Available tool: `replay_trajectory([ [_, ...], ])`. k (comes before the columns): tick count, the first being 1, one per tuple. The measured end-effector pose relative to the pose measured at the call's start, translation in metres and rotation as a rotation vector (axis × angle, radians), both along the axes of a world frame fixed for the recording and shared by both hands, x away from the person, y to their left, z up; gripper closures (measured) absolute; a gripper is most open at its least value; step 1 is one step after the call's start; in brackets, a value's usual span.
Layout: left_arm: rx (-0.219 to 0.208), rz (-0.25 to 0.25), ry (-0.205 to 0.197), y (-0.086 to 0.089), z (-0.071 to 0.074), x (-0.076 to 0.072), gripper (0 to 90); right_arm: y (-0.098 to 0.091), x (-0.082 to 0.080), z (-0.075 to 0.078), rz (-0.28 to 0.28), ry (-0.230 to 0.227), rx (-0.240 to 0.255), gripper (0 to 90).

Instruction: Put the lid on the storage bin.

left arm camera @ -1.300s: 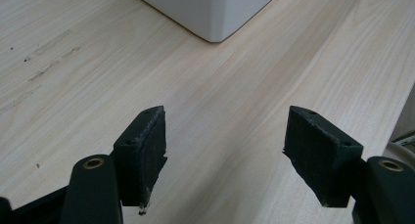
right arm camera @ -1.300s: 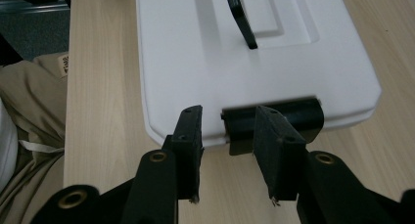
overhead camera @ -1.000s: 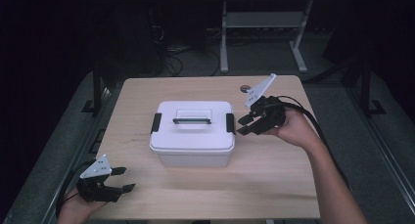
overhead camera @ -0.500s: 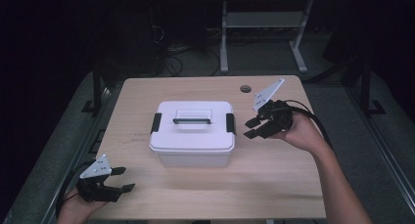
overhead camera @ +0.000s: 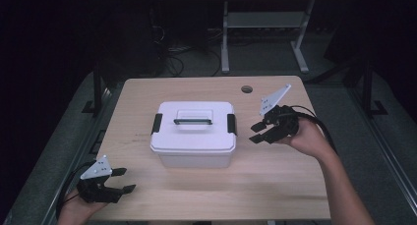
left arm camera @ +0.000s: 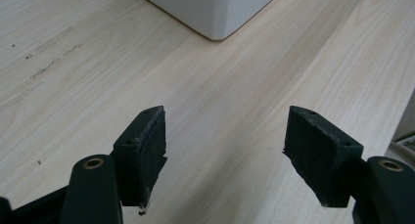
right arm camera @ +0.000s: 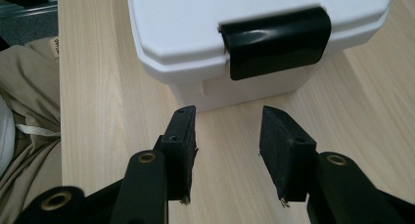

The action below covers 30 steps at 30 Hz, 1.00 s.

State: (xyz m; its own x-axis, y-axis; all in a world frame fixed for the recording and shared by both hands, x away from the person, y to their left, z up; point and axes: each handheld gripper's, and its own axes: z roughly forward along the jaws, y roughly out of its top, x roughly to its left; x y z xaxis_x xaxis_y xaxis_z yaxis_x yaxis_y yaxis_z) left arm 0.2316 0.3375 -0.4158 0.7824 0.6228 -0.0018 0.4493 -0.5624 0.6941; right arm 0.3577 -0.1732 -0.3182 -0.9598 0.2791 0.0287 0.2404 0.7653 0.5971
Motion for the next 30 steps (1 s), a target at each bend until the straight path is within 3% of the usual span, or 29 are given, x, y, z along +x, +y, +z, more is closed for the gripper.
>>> replay_trajectory([
  [30, 0.004, 0.007, 0.0, 0.0, -0.001, 0.0, 30.4, -0.033, -0.011, -0.032, -0.05, 0.041, 0.021, 54.6],
])
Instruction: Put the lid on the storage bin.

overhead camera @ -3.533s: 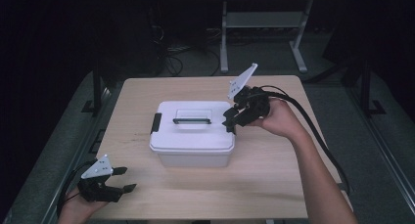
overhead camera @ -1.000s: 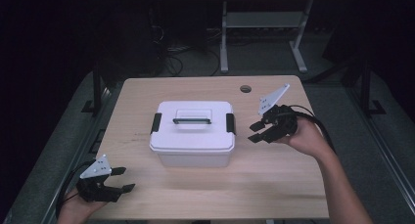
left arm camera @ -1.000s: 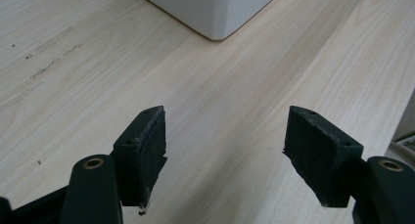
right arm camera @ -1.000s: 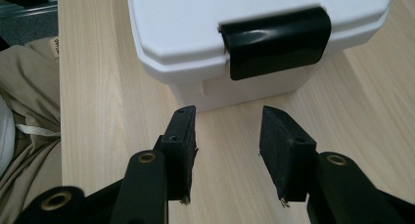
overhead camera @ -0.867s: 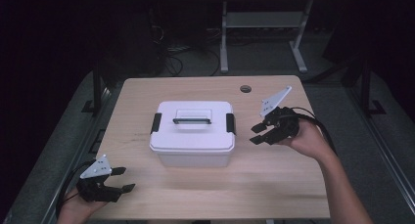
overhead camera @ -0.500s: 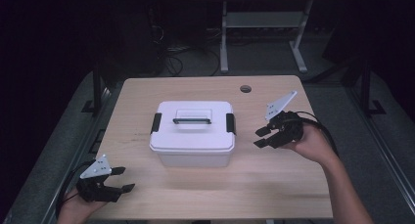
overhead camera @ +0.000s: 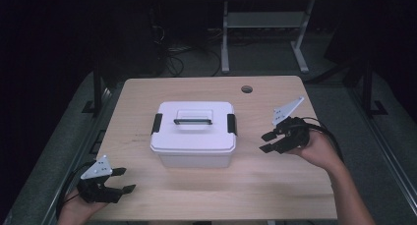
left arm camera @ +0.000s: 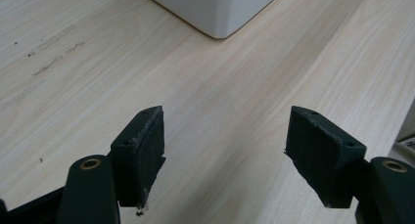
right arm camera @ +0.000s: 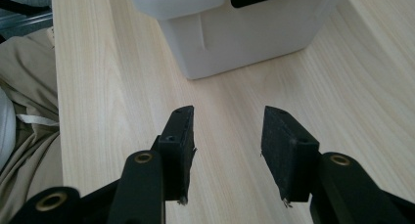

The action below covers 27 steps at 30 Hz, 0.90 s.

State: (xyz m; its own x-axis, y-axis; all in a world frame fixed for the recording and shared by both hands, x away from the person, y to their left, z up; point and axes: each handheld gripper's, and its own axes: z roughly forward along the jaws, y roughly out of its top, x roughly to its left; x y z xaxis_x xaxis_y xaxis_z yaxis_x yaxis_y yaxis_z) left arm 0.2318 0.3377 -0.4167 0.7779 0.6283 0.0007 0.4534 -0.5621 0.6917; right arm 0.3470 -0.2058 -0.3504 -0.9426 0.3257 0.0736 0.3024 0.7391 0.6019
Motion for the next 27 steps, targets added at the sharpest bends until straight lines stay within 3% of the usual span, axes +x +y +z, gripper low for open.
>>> replay_trajectory([
  [27, -0.005, 0.011, -0.004, 0.002, 0.0, 0.0, 29.9, -0.019, -0.009, -0.022, -0.03, 0.027, 0.012, 52.7],
])
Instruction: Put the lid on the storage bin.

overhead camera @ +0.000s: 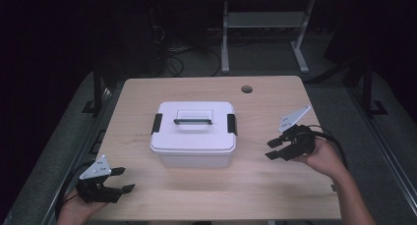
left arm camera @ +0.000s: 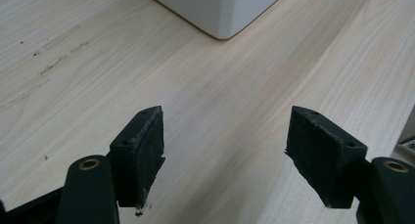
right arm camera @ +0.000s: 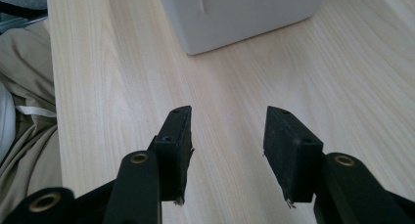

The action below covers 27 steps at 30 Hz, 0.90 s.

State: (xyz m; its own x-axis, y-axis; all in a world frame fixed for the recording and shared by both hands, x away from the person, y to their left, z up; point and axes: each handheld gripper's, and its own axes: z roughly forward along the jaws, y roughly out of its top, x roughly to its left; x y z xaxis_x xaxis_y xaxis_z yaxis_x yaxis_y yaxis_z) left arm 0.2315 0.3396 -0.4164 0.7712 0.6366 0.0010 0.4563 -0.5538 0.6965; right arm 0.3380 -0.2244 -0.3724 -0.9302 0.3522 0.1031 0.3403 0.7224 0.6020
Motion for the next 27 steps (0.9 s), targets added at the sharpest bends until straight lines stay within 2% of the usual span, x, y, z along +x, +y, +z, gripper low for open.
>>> replay_trajectory([
  [27, -0.003, 0.013, -0.008, 0.001, 0.001, 0.0, 28.7, -0.011, -0.012, -0.028, -0.024, 0.04, 0.028, 50.5],
])
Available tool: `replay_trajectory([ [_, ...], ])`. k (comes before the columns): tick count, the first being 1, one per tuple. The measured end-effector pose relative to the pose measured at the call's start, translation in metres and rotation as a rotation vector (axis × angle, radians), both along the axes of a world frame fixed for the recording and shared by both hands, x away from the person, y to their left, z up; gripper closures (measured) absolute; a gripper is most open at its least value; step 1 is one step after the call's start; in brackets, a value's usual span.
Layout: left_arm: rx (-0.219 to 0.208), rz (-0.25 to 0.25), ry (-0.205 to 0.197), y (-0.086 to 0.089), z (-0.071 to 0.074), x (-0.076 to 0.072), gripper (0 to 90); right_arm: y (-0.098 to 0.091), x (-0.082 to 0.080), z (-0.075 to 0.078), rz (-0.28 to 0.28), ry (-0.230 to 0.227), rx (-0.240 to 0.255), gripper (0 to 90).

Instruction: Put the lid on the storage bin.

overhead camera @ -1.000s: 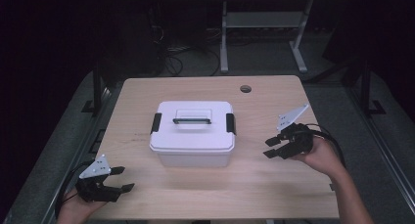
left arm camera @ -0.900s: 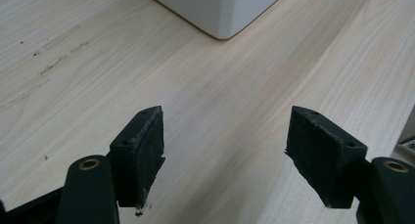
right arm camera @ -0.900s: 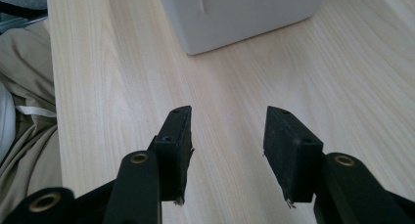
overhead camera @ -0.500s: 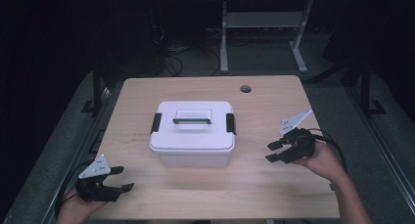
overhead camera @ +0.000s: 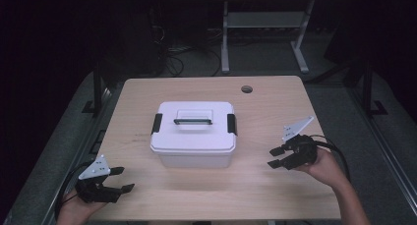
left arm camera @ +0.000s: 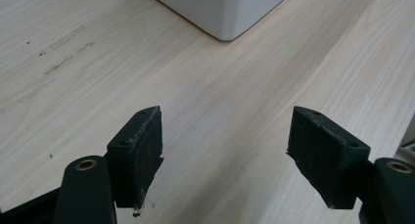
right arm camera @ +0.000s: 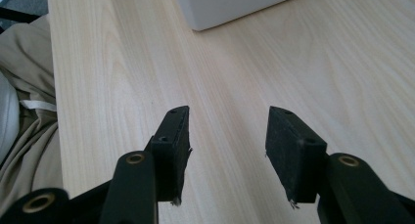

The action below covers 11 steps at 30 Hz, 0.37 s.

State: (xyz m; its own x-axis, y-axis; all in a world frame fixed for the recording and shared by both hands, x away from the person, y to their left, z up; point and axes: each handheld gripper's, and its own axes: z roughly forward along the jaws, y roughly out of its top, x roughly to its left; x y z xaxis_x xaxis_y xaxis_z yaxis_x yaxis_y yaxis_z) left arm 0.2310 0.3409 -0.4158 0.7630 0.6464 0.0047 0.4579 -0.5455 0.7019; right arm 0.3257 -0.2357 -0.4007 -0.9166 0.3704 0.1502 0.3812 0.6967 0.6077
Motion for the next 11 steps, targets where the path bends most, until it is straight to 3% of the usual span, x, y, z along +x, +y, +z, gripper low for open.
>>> replay_trajectory([
  [11, -0.001, -0.001, 0.001, 0.0001, -0.0001, 0.0001, 28.6, -0.0062, -0.0071, -0.009, -0.008, 0.009, 0.013, 49.7],
])
